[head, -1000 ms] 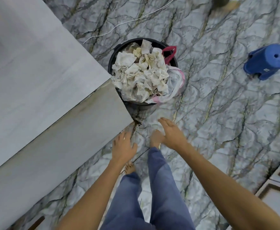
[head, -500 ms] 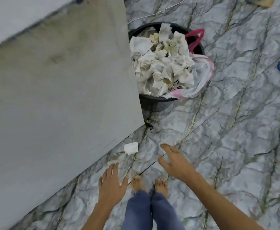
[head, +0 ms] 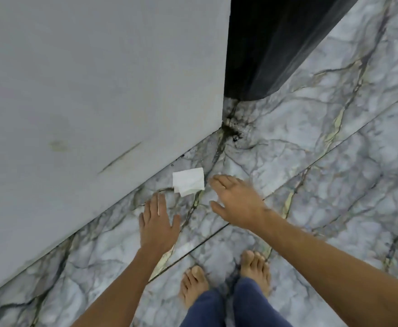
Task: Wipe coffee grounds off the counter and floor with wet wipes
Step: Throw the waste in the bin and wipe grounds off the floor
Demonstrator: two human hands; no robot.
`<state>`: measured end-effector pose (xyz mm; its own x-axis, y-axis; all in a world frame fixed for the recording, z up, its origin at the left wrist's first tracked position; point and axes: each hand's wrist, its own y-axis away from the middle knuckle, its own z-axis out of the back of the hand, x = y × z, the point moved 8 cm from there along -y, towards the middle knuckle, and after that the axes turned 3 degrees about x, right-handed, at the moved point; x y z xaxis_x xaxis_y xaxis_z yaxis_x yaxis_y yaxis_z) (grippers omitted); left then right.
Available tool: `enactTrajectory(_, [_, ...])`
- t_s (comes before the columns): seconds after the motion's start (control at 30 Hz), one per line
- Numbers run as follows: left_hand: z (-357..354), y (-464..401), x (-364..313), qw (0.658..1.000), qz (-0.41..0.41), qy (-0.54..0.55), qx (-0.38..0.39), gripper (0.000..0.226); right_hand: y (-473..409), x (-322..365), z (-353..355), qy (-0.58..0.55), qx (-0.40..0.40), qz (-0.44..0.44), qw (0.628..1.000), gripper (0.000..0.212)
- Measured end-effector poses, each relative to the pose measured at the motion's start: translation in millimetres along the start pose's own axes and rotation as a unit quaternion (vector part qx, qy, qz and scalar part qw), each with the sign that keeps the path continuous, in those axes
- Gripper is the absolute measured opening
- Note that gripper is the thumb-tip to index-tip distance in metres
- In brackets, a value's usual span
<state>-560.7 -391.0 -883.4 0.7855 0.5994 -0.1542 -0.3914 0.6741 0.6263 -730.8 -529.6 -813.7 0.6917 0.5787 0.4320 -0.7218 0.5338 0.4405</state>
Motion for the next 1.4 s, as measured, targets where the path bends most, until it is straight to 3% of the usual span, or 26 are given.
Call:
enactTrajectory(0.33, [-70.0,-68.2,24.3,0.996,-0.009,0.004,-0.088,0.076,-83.0,10.4,-83.4,0.042,-0.029,0.032,0.998,0.045])
enactTrajectory(0.57, [-87.7,-77.1,28.6,0.995,0.001,0.0,-0.101,0.078,-99.6,6.6,-98.6,0.054,-0.06,0.005,0.997,0.053])
enactTrajectory(0.83, [-92.5,-81.0,31.6,0.994,-0.007,0.012,-0.107,0.077,-115.2,2.5,-109.4,0.071,-0.025,-0.002,0.997,0.056])
enactTrajectory(1.4, [-94.2,-81.8,34.7,0.993,-0.006,0.009,-0.116,0.076,-114.8,5.5,-102.2,0.057,-0.067,0.003,0.996,0.02])
